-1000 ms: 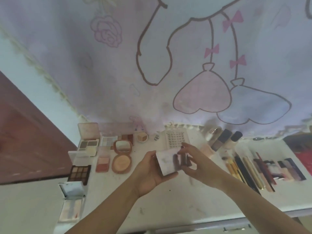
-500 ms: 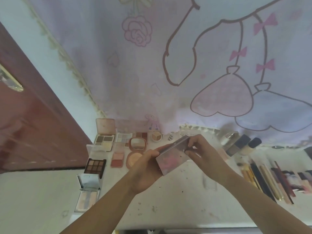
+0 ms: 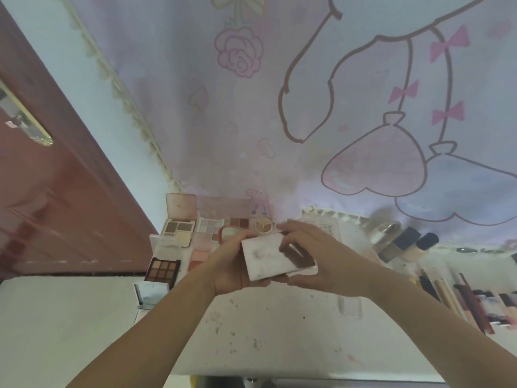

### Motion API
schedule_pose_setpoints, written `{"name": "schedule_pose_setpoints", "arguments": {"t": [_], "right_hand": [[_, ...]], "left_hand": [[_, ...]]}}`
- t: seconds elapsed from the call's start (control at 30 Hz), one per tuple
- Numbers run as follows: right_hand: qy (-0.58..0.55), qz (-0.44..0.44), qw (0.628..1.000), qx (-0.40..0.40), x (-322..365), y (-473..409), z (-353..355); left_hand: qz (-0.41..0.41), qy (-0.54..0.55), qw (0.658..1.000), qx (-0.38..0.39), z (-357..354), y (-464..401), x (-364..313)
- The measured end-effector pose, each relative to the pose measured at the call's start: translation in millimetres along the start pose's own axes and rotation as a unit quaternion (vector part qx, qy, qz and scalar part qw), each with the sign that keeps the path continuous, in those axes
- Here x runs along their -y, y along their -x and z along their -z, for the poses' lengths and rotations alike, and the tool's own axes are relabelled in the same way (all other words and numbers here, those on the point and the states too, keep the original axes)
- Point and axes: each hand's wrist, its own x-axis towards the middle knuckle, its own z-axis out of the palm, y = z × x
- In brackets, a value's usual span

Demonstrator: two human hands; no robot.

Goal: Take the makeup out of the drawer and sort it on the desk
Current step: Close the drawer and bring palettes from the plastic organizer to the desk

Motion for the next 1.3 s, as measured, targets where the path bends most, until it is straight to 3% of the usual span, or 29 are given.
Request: {"name": "schedule_pose_setpoints", "arguments": {"t": [0.13, 0.23, 0.3, 0.4, 0.7, 0.8, 0.87, 0.9, 0.97, 1.0, 1.03, 1.07, 1.23, 1.3], "right_hand": [[0.009, -0.024, 0.999, 0.021, 12, -7, 8], [-0.09, -0.1, 0.991, -0.011, 16, -9, 14], [-0.181, -0.142, 0.973, -0.015, 19, -9, 15], [-0.245, -0.162, 0.956, 0.009, 22, -11, 13], [-0.273, -0.187, 0.942, 0.05, 22, -15, 11], [-0.271, -0.207, 0.937, 0.066, 24, -17, 13], [-0.334, -0.273, 0.9, 0.07, 26, -21, 14], [-0.385, -0.311, 0.866, 0.074, 25, -24, 14], [-0.466, -0.348, 0.807, 0.103, 27, -30, 13], [-0.482, -0.344, 0.797, 0.12, 28, -31, 13], [-0.49, -0.332, 0.795, 0.13, 30, -33, 13], [-0.501, -0.318, 0.794, 0.133, 31, -33, 12], [-0.564, -0.268, 0.771, 0.124, 28, -33, 6], [-0.545, -0.26, 0.791, 0.103, 27, -34, 1]], "left_hand": [[-0.014, -0.009, 1.0, -0.006, 2, 2, -6], [-0.1, -0.022, 0.995, 0.017, 2, 4, 0], [-0.172, -0.068, 0.983, 0.004, 0, 2, 6], [-0.23, -0.05, 0.971, -0.027, -6, 0, 12], [-0.261, -0.035, 0.963, -0.057, -10, 12, 18], [-0.293, -0.12, 0.944, -0.093, -10, 15, 22], [-0.332, -0.279, 0.887, -0.158, -8, 17, 27], [-0.349, -0.375, 0.84, -0.181, -6, 18, 30], [-0.392, -0.564, 0.698, -0.2, -4, 17, 37], [-0.424, -0.626, 0.623, -0.2, -2, 14, 40], [-0.455, -0.654, 0.572, -0.197, 1, 12, 44], [-0.469, -0.658, 0.557, -0.192, 3, 11, 46], [-0.413, -0.63, 0.628, -0.195, 6, 10, 51], [-0.36, -0.554, 0.717, -0.222, 10, 9, 46]]}}
